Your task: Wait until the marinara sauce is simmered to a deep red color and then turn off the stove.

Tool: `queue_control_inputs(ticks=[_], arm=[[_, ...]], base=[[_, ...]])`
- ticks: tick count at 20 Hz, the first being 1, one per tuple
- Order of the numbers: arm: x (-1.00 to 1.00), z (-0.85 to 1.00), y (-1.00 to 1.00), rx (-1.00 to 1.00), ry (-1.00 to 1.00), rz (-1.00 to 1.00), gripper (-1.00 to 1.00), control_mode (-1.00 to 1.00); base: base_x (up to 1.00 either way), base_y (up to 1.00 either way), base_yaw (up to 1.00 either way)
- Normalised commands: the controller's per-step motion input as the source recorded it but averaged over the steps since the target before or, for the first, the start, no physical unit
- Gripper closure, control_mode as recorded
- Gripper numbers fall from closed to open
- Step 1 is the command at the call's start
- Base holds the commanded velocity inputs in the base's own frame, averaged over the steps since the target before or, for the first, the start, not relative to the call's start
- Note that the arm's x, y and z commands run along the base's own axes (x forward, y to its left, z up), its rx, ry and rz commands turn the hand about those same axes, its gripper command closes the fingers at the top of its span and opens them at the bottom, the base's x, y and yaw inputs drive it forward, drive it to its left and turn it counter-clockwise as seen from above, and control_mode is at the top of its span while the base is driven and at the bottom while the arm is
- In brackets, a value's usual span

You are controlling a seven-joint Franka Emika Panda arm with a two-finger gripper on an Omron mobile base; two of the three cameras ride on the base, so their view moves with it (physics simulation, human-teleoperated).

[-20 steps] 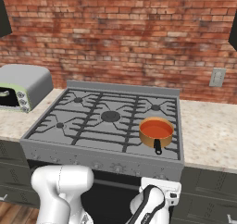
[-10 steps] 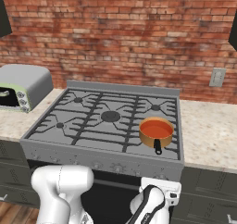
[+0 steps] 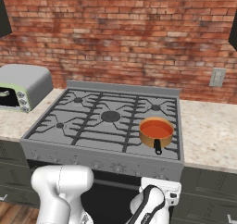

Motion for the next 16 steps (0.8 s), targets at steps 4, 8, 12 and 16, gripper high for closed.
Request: queue_control_inputs(ticks=[4,8,12,16], arm=[[0.00,0.00,0.00,0.00,0.00,0.00,1.00,-1.00],[0.00,0.00,0.00,0.00,0.00,0.00,1.00,-1.00],[0.00,0.00,0.00,0.00,0.00,0.00,1.00,-1.00],[0.00,0.00,0.00,0.00,0.00,0.00,1.00,-1.00]], base=[[0.00,0.00,0.00],[0.00,0.00,0.00],[0.00,0.00,0.00],[0.00,0.00,0.00]])
